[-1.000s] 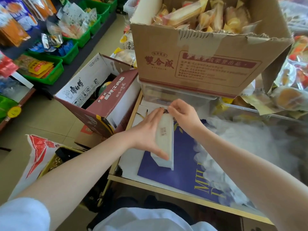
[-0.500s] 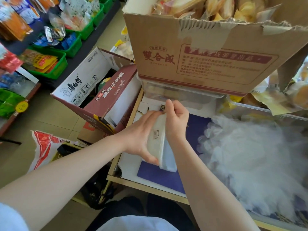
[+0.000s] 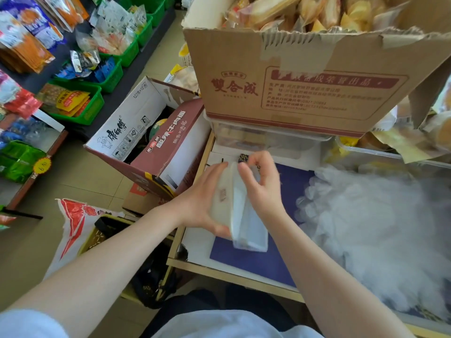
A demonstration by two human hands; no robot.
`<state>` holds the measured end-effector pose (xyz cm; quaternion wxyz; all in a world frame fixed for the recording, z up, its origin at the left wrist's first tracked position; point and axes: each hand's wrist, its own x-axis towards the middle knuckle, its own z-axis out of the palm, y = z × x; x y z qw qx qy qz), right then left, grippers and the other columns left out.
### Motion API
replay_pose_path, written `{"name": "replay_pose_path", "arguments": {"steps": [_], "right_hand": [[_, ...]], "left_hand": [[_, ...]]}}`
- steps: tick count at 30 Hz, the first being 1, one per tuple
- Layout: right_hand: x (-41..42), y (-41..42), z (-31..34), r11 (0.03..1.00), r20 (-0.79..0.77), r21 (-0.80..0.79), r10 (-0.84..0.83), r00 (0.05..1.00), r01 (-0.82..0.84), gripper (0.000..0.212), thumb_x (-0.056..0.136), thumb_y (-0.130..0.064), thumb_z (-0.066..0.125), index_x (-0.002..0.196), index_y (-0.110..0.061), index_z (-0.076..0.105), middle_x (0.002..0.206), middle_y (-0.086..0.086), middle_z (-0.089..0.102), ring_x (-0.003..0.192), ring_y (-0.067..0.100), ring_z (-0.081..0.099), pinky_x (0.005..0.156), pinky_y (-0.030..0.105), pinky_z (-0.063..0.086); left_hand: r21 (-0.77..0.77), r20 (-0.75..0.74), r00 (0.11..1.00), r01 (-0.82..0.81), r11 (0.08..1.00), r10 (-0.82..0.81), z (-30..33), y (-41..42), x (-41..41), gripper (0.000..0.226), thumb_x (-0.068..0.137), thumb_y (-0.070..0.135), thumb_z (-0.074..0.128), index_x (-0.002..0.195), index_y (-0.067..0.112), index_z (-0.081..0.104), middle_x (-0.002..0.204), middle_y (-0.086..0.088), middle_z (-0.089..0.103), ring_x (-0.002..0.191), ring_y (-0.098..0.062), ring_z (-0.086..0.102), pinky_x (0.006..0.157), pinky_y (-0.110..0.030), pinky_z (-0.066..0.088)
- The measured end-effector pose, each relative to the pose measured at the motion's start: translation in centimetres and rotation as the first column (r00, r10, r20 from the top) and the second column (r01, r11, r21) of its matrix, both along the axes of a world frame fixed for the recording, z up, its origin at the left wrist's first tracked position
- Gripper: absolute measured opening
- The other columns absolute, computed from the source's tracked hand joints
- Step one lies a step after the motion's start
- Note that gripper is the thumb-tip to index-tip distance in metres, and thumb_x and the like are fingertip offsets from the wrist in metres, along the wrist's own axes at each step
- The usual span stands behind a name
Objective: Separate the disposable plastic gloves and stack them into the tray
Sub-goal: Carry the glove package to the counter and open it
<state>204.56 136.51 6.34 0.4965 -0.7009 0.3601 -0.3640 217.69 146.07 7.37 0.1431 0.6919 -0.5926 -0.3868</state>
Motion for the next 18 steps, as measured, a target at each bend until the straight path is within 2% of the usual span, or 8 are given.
{"name": "replay_pose_path", "arguments": {"steps": [2,4,7,9,11,13,15,18], "right_hand": [[-0.2,1.1,-0.1,0.986,-0.17,0.101,0.149,0.974,-0.134,0.067,0.071,-0.057,0.048,0.128,-0.024,0.04,0.13,0.0,0.044,0.124,0.014,0.038,0.104,0.031,0.03],[-1.2,3.0,-0.7,0.973,-0.321,0.114,0.226,0.92,-0.2,0.095,0.073,-0.063,0.047,0.148,-0.019,0.009,0.154,0.002,0.014,0.143,0.015,0.01,0.115,0.034,0.014],[-3.6,5.9,-1.9,0.95,-0.567,0.202,0.312,0.763,-0.238,0.086,0.086,-0.065,0.041,0.15,-0.022,0.001,0.159,-0.002,-0.002,0.146,0.017,-0.003,0.118,0.043,0.007],[-5.1,6.7,-3.2,0.913,-0.663,0.306,0.408,0.628,-0.269,0.082,0.088,-0.064,0.039,0.151,-0.024,0.004,0.159,-0.001,-0.005,0.146,0.02,-0.006,0.118,0.042,0.005],[-6.4,6.7,-4.3,0.883,-0.785,0.259,0.429,0.447,-0.392,0.085,0.086,-0.066,0.041,0.15,-0.025,0.004,0.158,0.001,-0.012,0.145,0.024,-0.012,0.117,0.042,0.003],[-7.3,6.2,-4.9,0.822,-0.889,0.149,0.355,0.29,-0.549,0.09,0.085,-0.064,0.046,0.15,-0.024,-0.001,0.157,0.004,-0.018,0.144,0.028,-0.015,0.117,0.042,0.003],[-7.9,5.7,-5.4,0.749,-0.945,0.044,0.246,0.216,-0.661,0.089,0.087,-0.054,0.053,0.151,-0.02,0.0,0.158,0.01,-0.012,0.145,0.033,-0.006,0.116,0.044,0.011],[-8.3,4.9,-6.1,0.652,-0.955,-0.165,0.084,0.286,-0.74,0.075,0.069,-0.045,0.078,0.13,-0.01,0.053,0.138,0.02,0.048,0.125,0.037,0.048,0.091,0.045,0.048]], "left_hand": [[0.078,0.014,1.0,-0.001,0.997,0.0,-0.3,-0.4,-0.1,0.138,0.056,0.048,0.085,0.146,0.027,-0.018,0.15,0.02,-0.011,0.136,0.002,-0.005,0.111,-0.024,0.009],[0.148,-0.006,1.0,0.018,0.989,-0.017,-1.5,-0.1,0.0,0.125,0.068,0.048,0.078,0.148,0.024,-0.016,0.152,0.018,-0.016,0.14,-0.002,-0.007,0.113,-0.025,0.007],[0.179,-0.23,0.971,-0.022,0.984,0.064,-3.9,1.3,-1.1,0.097,0.081,0.066,0.049,0.15,0.023,-0.005,0.153,0.018,-0.009,0.142,-0.002,-0.001,0.114,-0.025,0.008],[0.203,-0.359,0.91,-0.138,0.969,0.205,-5.0,1.7,-2.3,0.067,0.096,0.05,0.036,0.15,0.021,0.008,0.15,0.014,0.007,0.142,-0.005,0.008,0.109,-0.018,0.011],[0.2,-0.362,0.887,-0.228,0.953,0.288,-5.7,1.4,-3.3,0.053,0.101,0.032,0.031,0.15,0.02,0.014,0.153,0.012,0.011,0.141,-0.004,0.013,0.109,-0.018,0.013],[0.153,-0.319,0.893,-0.283,0.947,0.318,-6.3,1.1,-3.9,0.053,0.102,0.029,0.031,0.15,0.017,0.013,0.156,0.005,0.012,0.135,0.0,0.018,0.107,-0.018,0.016],[0.173,-0.325,0.86,-0.356,0.918,0.395,-6.7,0.8,-4.2,0.053,0.102,0.031,0.031,0.15,0.016,0.015,0.154,0.002,0.019,0.136,-0.006,0.024,0.105,-0.02,0.019],[0.326,-0.444,0.731,-0.406,0.854,0.518,-7.2,0.1,-5.2,0.043,0.103,0.035,0.027,0.143,0.021,0.03,0.145,0.0,0.04,0.135,-0.019,0.037,0.11,-0.03,0.029]]}}
